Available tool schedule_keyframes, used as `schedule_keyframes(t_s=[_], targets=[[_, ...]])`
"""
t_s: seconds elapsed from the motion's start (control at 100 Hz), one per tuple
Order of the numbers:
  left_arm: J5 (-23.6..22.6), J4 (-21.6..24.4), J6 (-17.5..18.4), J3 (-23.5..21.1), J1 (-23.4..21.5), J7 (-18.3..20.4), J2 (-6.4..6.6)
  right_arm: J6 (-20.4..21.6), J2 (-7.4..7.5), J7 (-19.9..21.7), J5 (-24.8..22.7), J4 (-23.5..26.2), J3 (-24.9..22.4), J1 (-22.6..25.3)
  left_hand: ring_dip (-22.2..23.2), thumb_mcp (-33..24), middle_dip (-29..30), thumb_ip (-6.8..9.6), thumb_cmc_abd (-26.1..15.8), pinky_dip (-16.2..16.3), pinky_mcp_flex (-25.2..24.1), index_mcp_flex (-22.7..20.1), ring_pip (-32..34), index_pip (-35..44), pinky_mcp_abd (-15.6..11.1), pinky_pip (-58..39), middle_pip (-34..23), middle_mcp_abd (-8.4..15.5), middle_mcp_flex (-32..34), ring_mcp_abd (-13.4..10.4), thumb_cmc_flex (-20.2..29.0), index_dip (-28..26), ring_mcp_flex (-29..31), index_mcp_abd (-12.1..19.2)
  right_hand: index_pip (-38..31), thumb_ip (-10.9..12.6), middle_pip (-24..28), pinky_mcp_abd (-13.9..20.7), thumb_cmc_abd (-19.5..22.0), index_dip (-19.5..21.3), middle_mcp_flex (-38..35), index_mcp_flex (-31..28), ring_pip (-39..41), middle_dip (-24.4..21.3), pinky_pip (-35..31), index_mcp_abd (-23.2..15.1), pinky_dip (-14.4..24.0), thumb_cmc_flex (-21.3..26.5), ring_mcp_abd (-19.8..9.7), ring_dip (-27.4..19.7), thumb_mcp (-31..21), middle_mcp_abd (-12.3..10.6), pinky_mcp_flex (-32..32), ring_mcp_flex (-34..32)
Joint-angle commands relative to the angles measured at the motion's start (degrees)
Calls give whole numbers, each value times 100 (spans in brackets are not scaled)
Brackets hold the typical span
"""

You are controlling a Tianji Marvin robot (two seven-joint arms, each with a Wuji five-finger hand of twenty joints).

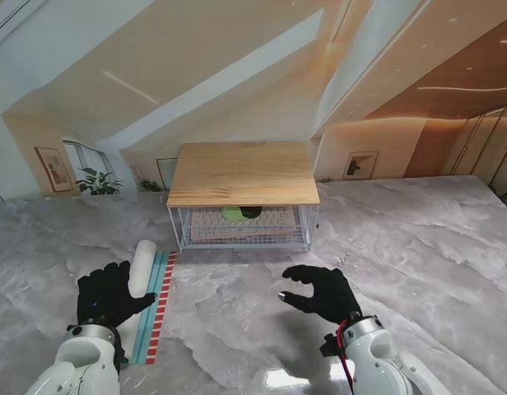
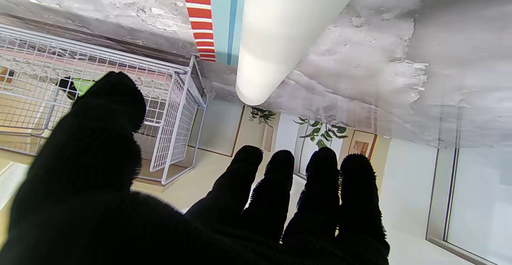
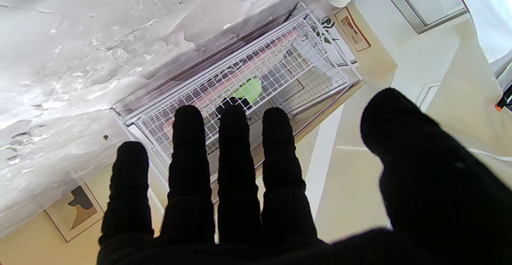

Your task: Unroll the mouse pad and set up the keyboard and mouse from the tabletop organizer

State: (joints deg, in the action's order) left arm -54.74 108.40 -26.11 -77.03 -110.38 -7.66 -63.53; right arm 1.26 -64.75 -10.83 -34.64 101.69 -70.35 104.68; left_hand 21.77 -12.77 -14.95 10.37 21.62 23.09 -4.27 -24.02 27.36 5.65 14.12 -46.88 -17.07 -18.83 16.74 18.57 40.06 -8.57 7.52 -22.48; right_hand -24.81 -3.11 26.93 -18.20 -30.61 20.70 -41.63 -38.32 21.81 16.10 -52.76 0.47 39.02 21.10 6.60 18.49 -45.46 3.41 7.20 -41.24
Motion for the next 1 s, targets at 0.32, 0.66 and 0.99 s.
schedule_keyframes(t_s=[0.32, 0.66, 0.99], targets=[[95, -282, -130, 87, 285, -119, -53, 19, -11, 68, -5, 9, -15, 82, 208, 98, -78, -123, 195, 451, -65, -262, 408, -196, 29, -903, -216, -308, 32, 382, -205, -134, 146, -280, 74, 4, -30, 31, 68, 20, 109, -35, -8, -33, 50, -20, -9, -14, -92, -26, 53, -21, -96, 236], [215, -398, -332, 143, 541, 166, -28, 20, -14, 54, -9, 6, -26, 91, 373, 60, -189, -111, 273, 728, 43, -582, 724, -151, 174, -1476, -418, -491, 397, 540, -226, -292, 531, -359, 74, 5, -30, 33, 66, 20, 114, -32, -6, -33, 48, -21, -9, -12, -81, -26, 51, -17, -93, 240], [45, -635, -519, 381, 797, 464, 40, 28, -14, 52, -6, 2, -35, 97, 554, 56, -269, -84, 384, 858, 183, -666, 943, -168, 232, -1687, -534, -515, 479, 566, -218, -416, 732, -341, 72, 4, -26, 29, 66, 20, 107, -35, -5, -31, 45, -25, -9, -18, -80, -27, 54, -23, -95, 242]])
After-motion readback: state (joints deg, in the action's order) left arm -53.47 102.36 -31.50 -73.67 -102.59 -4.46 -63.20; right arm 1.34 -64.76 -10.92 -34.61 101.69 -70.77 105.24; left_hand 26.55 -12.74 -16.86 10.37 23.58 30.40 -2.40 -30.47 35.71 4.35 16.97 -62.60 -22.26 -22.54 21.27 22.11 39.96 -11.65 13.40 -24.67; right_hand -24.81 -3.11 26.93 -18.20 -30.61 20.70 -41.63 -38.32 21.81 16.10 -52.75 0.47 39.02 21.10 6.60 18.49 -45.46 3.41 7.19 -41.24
